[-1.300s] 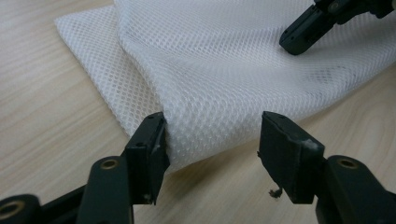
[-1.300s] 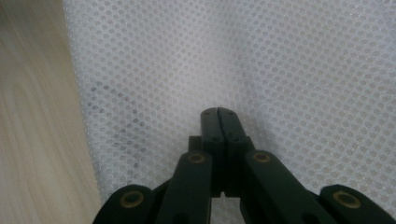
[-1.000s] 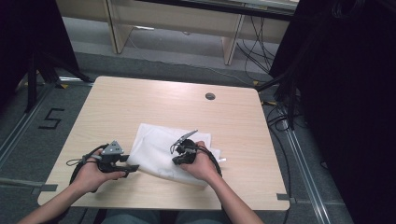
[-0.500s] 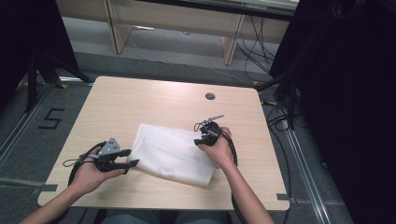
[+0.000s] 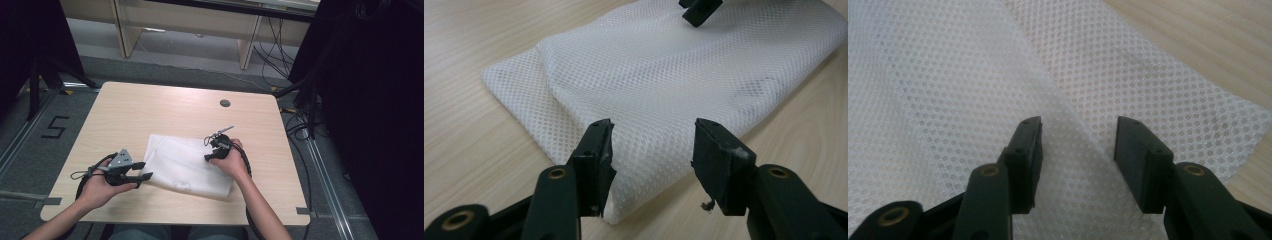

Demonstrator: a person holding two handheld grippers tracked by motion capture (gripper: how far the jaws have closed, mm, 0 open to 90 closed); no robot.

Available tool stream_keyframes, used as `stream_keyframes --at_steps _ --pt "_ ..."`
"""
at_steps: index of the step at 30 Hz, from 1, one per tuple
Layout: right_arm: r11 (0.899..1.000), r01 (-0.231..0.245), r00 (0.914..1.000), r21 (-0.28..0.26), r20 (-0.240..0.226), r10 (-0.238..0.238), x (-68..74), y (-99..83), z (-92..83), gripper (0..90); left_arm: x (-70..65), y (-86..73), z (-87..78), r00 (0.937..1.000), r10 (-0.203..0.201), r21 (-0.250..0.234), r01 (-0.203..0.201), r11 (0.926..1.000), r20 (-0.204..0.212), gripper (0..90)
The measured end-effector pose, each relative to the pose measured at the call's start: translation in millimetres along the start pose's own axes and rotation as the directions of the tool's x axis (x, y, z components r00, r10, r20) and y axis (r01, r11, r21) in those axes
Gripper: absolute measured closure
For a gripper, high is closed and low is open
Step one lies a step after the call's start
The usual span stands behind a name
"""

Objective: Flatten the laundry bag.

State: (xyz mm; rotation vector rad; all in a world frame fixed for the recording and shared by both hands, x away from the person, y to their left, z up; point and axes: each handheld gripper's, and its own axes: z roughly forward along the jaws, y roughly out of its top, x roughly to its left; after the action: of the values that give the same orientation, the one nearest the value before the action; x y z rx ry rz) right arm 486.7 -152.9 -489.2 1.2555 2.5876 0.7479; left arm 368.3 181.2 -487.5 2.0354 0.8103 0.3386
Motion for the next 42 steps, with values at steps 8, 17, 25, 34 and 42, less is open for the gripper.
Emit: stream_keyframes --at_steps 8,17,25,34,42 --pt "0.996 0.085 0.9964 0.031 -0.003 -0.085 12.8 3.2 -1.0 87.7 -1.5 -3.4 4.4 0.9996 -0.024 -0.002 0.024 0.9997 0.013 50.0" --pt "0.997 0.065 0.9979 0.040 0.001 -0.065 16.9 8.2 -12.2 89.9 0.4 -5.5 5.9 0.9996 -0.014 0.027 0.013 0.9996 0.026 50.0" --pt "0.999 0.034 0.9990 -0.022 -0.030 -0.034 19.8 15.3 -30.5 90.0 0.3 -6.2 6.4 0.9995 -0.010 0.040 0.009 0.9992 0.028 49.9" --pt "0.994 0.054 0.9979 -0.100 -0.031 -0.058 24.8 23.2 -48.2 90.0 2.4 -7.1 6.3 0.9994 0.002 0.061 -0.004 0.9981 0.036 49.8" --pt "0.986 0.074 0.9956 -0.149 -0.046 -0.081 35.4 21.1 -65.2 90.0 2.6 -8.2 6.8 0.9995 -0.020 0.064 0.018 0.9978 0.025 49.7"
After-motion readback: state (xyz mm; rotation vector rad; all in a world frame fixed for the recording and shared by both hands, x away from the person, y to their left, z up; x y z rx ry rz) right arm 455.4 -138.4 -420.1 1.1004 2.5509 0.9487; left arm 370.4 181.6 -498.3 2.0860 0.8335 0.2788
